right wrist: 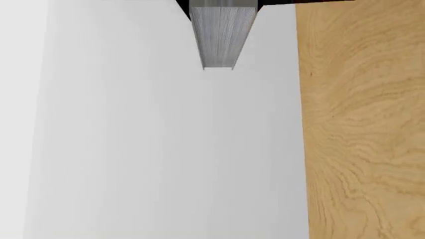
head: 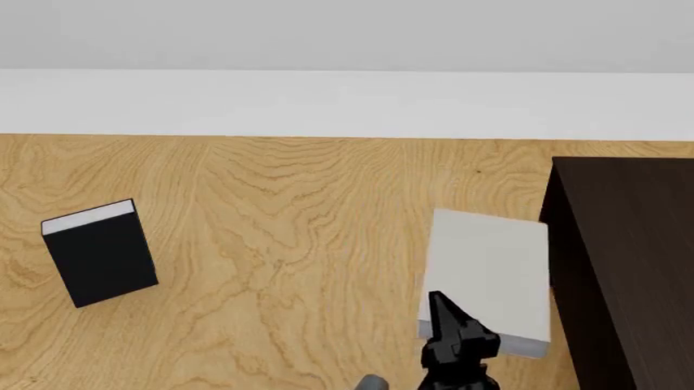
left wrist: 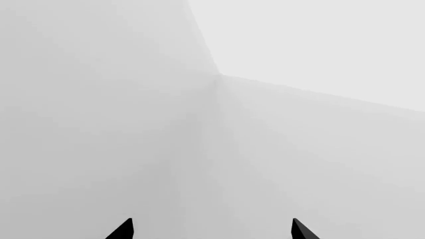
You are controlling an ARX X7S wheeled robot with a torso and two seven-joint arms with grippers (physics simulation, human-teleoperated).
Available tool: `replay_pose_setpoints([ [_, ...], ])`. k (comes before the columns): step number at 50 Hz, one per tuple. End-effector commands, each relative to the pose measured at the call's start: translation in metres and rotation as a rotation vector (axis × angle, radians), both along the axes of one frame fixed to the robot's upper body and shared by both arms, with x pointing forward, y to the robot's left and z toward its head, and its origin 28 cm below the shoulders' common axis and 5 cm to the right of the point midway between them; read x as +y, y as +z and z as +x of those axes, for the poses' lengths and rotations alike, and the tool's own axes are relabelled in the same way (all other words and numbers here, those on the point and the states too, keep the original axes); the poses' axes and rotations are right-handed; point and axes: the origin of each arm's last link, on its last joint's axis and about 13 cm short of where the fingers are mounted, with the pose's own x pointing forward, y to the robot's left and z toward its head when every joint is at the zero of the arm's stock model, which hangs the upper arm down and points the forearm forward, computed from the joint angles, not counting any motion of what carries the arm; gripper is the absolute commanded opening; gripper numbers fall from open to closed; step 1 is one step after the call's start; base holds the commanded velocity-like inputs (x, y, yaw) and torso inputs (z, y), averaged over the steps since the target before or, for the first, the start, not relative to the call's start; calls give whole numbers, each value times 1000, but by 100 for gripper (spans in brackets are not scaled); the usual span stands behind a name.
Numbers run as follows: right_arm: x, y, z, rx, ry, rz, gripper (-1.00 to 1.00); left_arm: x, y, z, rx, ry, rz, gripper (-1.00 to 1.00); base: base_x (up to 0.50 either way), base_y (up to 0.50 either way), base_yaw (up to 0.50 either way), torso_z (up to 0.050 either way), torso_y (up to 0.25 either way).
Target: Pick up the book on the right and place it on the cabinet shelf.
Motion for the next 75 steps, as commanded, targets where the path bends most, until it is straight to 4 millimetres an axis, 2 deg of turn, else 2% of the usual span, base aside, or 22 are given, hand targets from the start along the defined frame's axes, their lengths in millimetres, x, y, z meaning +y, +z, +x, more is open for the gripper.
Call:
replay_pose_setpoints([
  [1, -5, 8, 7, -47, -5, -24, -100, 0, 0, 0, 0, 1, 0, 100, 0, 0, 0, 0, 0],
  [17, -7, 8, 9, -25, -4, -11, -100, 0, 1, 1, 17, 11, 9, 100, 0, 0, 0, 0, -6],
  [52, -8, 11, 12, -75, -12, -35, -100, -1, 2, -1, 9, 4, 4, 100, -1, 0, 0, 0, -196],
  [60, -7, 20, 15, -170, -17, -67, -100, 0, 1, 0, 3, -3, -5, 100, -1, 0, 0, 0, -13],
  [65, -8, 25, 18, -251, -20, -153, -100, 0, 0, 0, 2, -3, -5, 100, 0, 0, 0, 0, 0],
  [75, -9, 24, 17, -272, -33, -152, -100, 1, 0, 1, 5, -5, -5, 100, 0, 0, 0, 0, 0],
])
